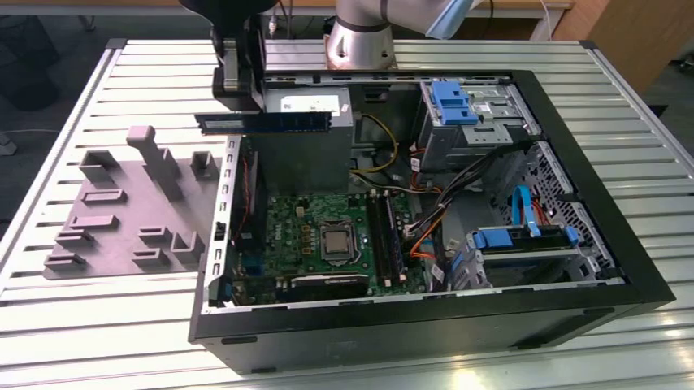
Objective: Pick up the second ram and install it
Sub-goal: 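Pick up the second ram and move it above second insertion slot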
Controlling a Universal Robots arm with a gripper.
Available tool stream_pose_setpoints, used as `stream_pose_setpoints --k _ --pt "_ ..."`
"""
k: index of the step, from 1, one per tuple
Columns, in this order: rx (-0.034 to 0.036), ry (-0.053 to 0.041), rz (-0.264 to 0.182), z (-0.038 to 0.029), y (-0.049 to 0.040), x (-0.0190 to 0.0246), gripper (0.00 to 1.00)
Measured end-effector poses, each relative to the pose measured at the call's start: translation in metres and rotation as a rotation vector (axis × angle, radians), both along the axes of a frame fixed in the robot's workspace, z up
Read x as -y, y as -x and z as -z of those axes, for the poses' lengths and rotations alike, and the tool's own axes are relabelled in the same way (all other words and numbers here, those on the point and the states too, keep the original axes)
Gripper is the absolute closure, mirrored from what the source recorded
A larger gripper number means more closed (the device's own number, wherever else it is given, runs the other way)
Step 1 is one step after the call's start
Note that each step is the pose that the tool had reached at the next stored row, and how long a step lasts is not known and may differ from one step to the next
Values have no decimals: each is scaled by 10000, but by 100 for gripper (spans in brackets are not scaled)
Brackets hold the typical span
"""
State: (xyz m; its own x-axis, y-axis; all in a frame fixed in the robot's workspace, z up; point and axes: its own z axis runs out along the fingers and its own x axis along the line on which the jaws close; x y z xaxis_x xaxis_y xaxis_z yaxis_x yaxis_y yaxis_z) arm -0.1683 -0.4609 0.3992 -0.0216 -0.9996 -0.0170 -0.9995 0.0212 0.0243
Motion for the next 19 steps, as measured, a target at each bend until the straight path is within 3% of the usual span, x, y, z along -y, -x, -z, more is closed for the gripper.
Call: stream_pose_setpoints --k 19 --pt "-1 1 0 -1 -140 0 86"
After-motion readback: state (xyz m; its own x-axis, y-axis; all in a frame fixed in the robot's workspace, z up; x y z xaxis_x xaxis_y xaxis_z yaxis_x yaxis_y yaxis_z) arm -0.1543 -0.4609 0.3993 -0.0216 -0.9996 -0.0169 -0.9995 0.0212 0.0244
